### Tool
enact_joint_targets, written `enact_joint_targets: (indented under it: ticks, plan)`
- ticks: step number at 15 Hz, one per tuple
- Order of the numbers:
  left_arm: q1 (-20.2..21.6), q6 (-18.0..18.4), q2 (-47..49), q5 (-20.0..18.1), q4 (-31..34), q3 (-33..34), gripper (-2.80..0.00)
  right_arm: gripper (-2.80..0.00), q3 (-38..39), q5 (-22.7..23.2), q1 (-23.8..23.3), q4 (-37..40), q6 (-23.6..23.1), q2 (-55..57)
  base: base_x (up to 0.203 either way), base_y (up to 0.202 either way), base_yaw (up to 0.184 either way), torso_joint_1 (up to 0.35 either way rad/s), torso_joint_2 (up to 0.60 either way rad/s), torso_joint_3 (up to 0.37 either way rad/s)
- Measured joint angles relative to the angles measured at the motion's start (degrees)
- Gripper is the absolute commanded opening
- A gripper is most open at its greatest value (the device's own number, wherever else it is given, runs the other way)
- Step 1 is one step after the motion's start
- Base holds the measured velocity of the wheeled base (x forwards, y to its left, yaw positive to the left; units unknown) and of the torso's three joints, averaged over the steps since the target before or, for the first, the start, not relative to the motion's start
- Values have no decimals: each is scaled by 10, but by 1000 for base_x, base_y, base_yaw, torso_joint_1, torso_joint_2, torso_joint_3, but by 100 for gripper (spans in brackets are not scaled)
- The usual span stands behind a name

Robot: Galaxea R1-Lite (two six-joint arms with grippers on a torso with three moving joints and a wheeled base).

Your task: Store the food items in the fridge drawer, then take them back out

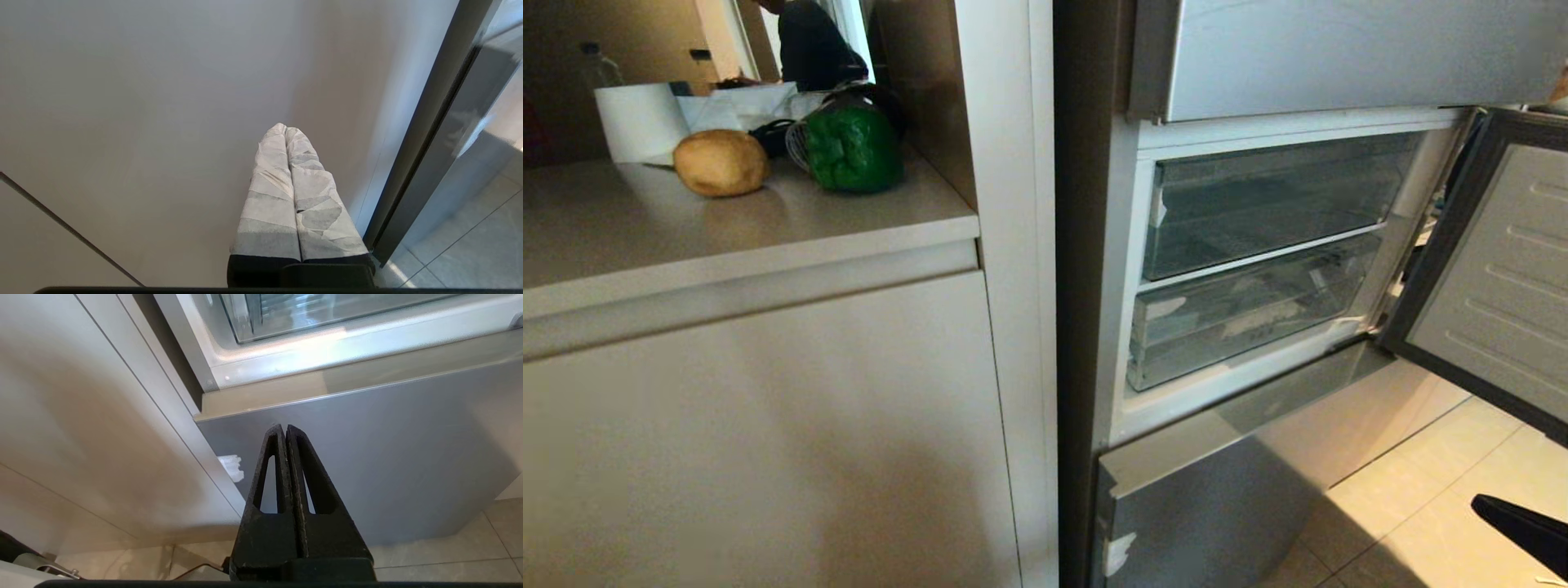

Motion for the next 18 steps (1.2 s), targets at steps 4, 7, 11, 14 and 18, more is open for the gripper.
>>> enact_joint_targets:
  ticks: [4, 7, 11, 14, 18]
  plan:
    - [0, -1, 0, 1, 0, 0, -280, -280, -8, 38, 0, -33, -28, 32, 0, 0, 0, -26, 75, 49]
    - [0, -3, 0, 2, 0, 0, -280, -280, -11, 76, 1, -108, -58, 116, 0, 0, 0, 0, 0, 0]
    - [0, -5, 0, 3, 0, 0, -280, -280, -16, 174, 2, -244, -82, 283, 0, 0, 0, 0, 0, 0]
    - [0, -28, 0, 6, 0, 0, -280, -280, -38, 318, 10, -311, -84, 364, 0, 0, 0, 0, 0, 0]
    - [0, -46, 0, 10, -1, -1, -280, -280, -74, 336, 69, -313, -55, 412, 0, 0, 0, 0, 0, 0]
